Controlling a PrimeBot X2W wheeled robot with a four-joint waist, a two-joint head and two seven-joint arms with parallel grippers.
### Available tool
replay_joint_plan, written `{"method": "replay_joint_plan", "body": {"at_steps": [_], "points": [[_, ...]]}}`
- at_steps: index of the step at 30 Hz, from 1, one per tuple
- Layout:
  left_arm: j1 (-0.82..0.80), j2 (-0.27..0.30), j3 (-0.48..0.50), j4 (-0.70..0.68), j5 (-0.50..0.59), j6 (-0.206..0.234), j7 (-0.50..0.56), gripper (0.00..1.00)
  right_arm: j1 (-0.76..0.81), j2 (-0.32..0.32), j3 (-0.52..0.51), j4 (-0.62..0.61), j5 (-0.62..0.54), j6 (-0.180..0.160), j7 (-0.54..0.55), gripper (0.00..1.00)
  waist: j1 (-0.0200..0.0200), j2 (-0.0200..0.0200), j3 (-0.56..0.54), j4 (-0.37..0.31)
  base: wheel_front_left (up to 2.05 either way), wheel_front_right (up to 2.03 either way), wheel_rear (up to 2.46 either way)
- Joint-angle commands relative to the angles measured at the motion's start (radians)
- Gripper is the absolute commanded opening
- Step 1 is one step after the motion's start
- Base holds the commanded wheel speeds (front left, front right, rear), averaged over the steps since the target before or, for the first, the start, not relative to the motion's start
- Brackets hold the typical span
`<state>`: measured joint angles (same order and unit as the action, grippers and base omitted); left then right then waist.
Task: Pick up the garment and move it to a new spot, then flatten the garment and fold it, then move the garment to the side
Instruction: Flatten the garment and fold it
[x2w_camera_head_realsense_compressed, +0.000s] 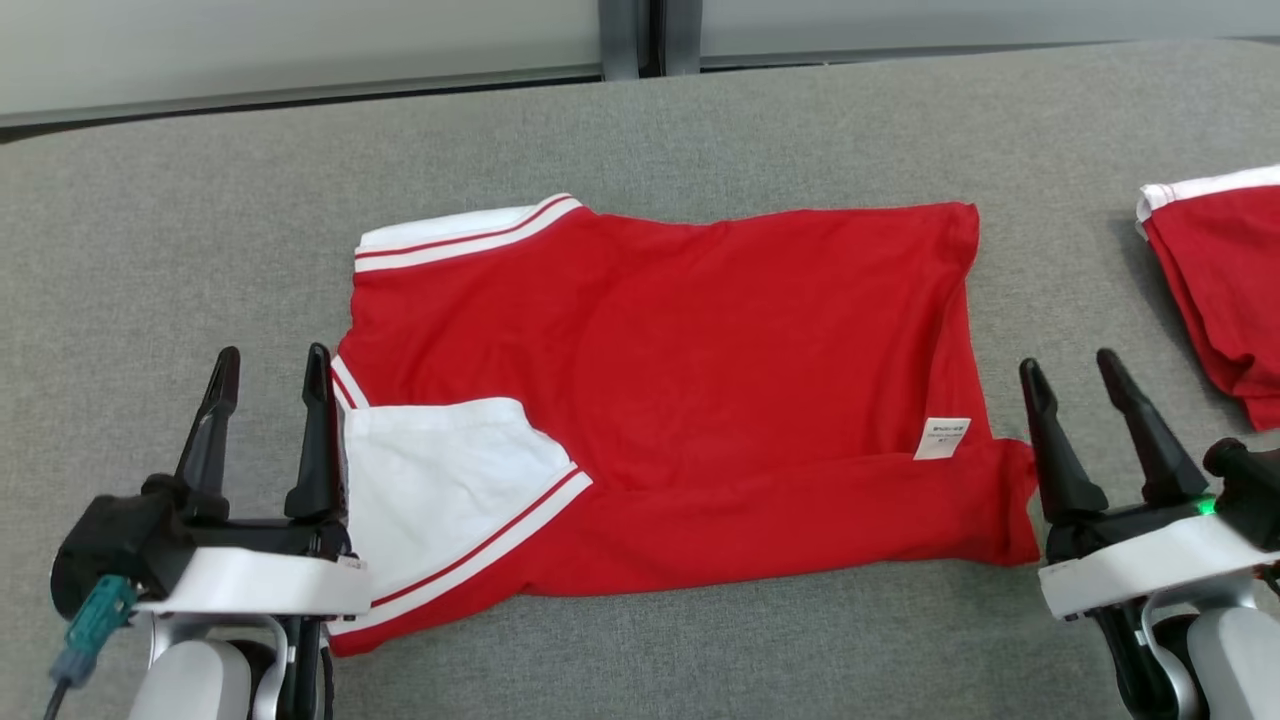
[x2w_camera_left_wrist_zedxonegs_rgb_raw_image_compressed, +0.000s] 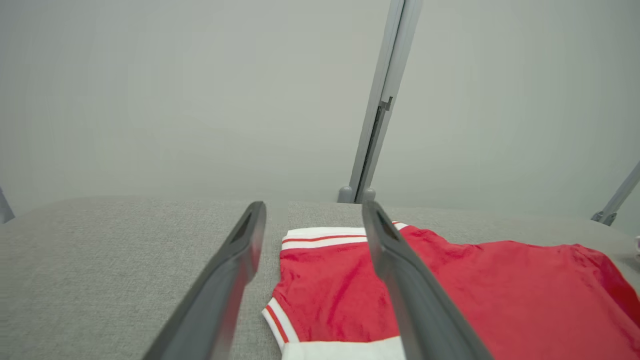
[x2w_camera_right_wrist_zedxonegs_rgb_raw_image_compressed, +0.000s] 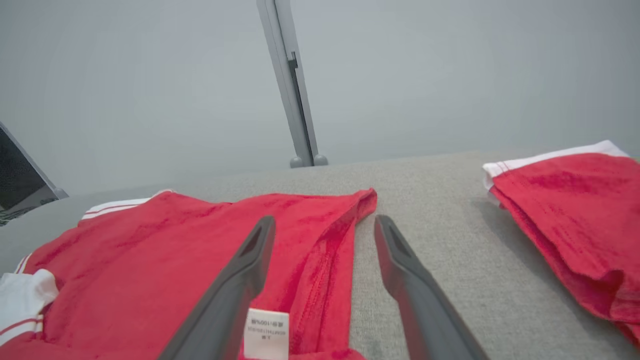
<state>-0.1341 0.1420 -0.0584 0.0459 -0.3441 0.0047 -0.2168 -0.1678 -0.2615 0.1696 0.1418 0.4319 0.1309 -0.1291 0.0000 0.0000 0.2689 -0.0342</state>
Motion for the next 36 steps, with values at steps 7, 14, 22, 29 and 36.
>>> {"method": "replay_joint_plan", "body": {"at_steps": [7, 14, 22, 29, 36], "points": [[0.108, -0.019, 0.005, -0.06, 0.06, 0.042, -0.043, 1.0, 0.071, 0.009, -0.031, -0.099, -0.082, 0.0, -0.015, 1.0, 0.0, 0.0, -0.067, -0.012, 0.0, 0.0, 0.0], [0.227, -0.021, 0.004, -0.037, 0.07, 0.058, -0.046, 1.0, 0.184, 0.034, -0.033, -0.14, -0.109, 0.0, 0.026, 1.0, 0.0, 0.0, -0.123, -0.02, 0.0, 0.0, 0.0], [0.265, -0.014, -0.003, -0.042, 0.067, 0.061, -0.032, 1.0, 0.221, 0.045, -0.033, -0.166, -0.12, 0.0, 0.056, 1.0, 0.0, 0.0, -0.143, -0.019, 0.0, 0.0, 0.0], [0.263, -0.012, -0.013, -0.048, 0.061, 0.066, -0.014, 1.0, 0.218, 0.045, -0.031, -0.174, -0.12, 0.0, 0.066, 1.0, 0.0, 0.0, -0.146, -0.016, 0.0, 0.0, 0.0], [0.267, -0.018, -0.039, 0.005, 0.038, 0.047, 0.031, 1.0, 0.219, 0.04, -0.021, -0.122, -0.104, 0.0, 0.077, 1.0, 0.0, 0.0, -0.128, -0.011, 0.0, 0.0, 0.0]]}}
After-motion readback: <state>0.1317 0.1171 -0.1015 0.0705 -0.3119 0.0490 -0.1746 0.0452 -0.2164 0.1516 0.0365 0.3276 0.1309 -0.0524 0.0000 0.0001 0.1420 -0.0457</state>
